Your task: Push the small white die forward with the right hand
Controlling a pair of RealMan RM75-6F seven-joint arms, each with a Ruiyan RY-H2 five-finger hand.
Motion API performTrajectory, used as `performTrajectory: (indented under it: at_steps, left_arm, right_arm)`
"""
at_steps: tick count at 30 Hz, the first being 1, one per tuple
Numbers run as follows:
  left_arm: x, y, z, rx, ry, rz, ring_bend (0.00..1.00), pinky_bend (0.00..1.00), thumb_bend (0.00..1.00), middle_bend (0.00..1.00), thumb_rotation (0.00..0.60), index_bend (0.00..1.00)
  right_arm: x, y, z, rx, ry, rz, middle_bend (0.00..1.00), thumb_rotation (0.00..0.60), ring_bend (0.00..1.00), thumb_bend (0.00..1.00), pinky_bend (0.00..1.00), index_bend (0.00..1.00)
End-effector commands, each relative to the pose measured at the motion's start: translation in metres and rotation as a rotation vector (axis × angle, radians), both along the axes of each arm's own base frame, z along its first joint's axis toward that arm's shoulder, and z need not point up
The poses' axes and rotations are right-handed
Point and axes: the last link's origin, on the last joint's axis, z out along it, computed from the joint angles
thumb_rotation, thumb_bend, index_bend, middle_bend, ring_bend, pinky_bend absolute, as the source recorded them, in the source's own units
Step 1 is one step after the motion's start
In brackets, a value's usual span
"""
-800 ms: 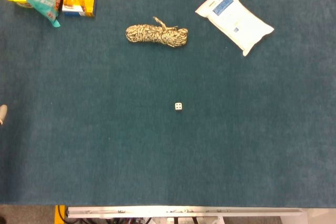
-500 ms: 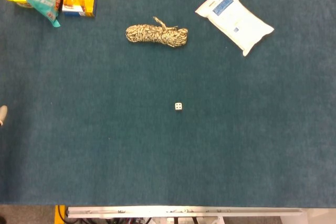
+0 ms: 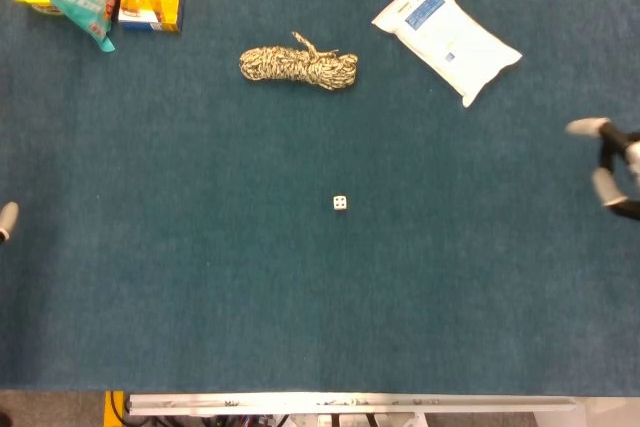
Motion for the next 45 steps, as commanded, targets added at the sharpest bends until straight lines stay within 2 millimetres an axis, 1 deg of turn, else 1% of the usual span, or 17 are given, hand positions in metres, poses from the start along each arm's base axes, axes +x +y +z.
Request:
performTrajectory:
  at_steps: [1,3,5,7,8,11,17,26,35,45]
  left_arm:
    - [0.001,-0.002,-0.002,-0.014,0.004,-0.007,0.07,0.01,0.26,0.12,0.6,0.06]
    - [0.001,-0.003,-0.001,-0.011,0.002,-0.008,0.07,0.01,0.27,0.12,0.6,0.05]
    - [0.001,-0.003,0.0,-0.007,-0.003,-0.008,0.07,0.01,0.27,0.12,0.6,0.06]
    - [0.002,-0.003,0.001,-0.005,-0.001,-0.009,0.07,0.01,0.27,0.12,0.6,0.06]
    - [0.002,-0.003,0.001,-0.005,-0.001,-0.01,0.07,0.01,0.26,0.12,0.6,0.06]
    - [0.004,-0.003,0.001,-0.006,-0.001,-0.014,0.07,0.01,0.27,0.12,0.6,0.06]
    - [0.004,-0.004,0.001,-0.003,-0.004,-0.015,0.07,0.01,0.27,0.12,0.6,0.06]
    - [0.005,-0.006,0.002,0.002,-0.004,-0.014,0.07,0.01,0.26,0.12,0.6,0.06]
    - [0.004,-0.007,0.003,0.007,-0.003,-0.008,0.07,0.01,0.27,0.12,0.6,0.06]
    - [0.002,-0.008,0.004,0.015,-0.004,0.001,0.07,0.01,0.26,0.12,0.6,0.06]
  right_arm:
    - [0.041,-0.022,-0.03,0.185,0.059,0.159,0.85,0.6,0.87,0.61,0.83,0.25]
    - [0.052,-0.028,-0.041,0.237,0.08,0.194,0.89,0.6,0.92,0.69,0.87,0.24]
    - [0.061,-0.033,-0.051,0.283,0.101,0.221,0.94,0.6,0.98,0.79,0.93,0.24]
    - [0.07,-0.037,-0.063,0.326,0.128,0.254,0.97,0.6,1.0,0.87,0.97,0.23]
    - [0.074,-0.039,-0.067,0.342,0.135,0.265,0.99,0.6,1.0,0.93,0.99,0.23]
    - [0.085,-0.043,-0.085,0.404,0.17,0.286,1.0,0.6,1.0,1.0,1.0,0.22]
    - [0.102,-0.047,-0.109,0.489,0.205,0.309,1.0,0.6,1.0,1.0,1.0,0.22]
    - [0.122,-0.052,-0.136,0.567,0.234,0.332,1.0,0.6,1.0,1.0,1.0,0.22]
    - [0.13,-0.054,-0.158,0.622,0.262,0.338,1.0,0.6,1.0,1.0,1.0,0.22]
    - [0.133,-0.057,-0.176,0.641,0.273,0.334,1.0,0.6,1.0,1.0,1.0,0.22]
